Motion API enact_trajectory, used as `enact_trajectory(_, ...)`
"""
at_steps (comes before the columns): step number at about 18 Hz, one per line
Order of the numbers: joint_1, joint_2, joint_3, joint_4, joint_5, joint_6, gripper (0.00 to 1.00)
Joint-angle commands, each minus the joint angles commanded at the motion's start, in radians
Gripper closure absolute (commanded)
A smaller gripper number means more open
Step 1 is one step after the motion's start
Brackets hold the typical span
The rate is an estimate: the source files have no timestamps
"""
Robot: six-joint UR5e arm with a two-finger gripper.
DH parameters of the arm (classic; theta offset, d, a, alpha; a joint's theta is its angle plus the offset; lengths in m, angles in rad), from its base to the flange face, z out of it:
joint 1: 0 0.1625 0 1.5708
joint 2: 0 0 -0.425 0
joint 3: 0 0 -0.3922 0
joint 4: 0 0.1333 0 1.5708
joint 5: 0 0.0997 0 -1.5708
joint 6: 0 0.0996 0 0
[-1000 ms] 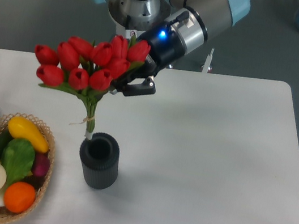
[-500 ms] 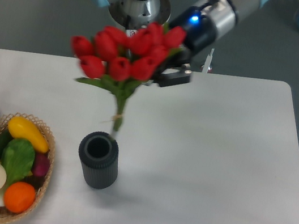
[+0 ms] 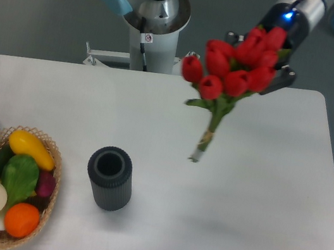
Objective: Pick up the flowers from the vase
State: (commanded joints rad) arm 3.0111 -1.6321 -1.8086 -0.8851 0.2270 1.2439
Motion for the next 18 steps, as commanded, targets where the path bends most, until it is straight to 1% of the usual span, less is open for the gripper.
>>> enact_trajectory(2, 0.028, 0.0, -0.002, 0.0, 0.008, 0.017, 0.7)
enact_trajectory(7, 0.041, -0.003, 0.002, 0.0, 0.009, 0.019, 0.7)
enact_trajectory(10, 0.052, -0.028, 0.0, 0.002, 0.009, 0.038, 0.71)
enact_trajectory(15, 0.074, -0.028, -0.015, 0.0, 0.012, 0.058, 0.7)
enact_trajectory(18, 0.074, -0.022, -0.024, 0.0, 0.058, 0.06, 0.7)
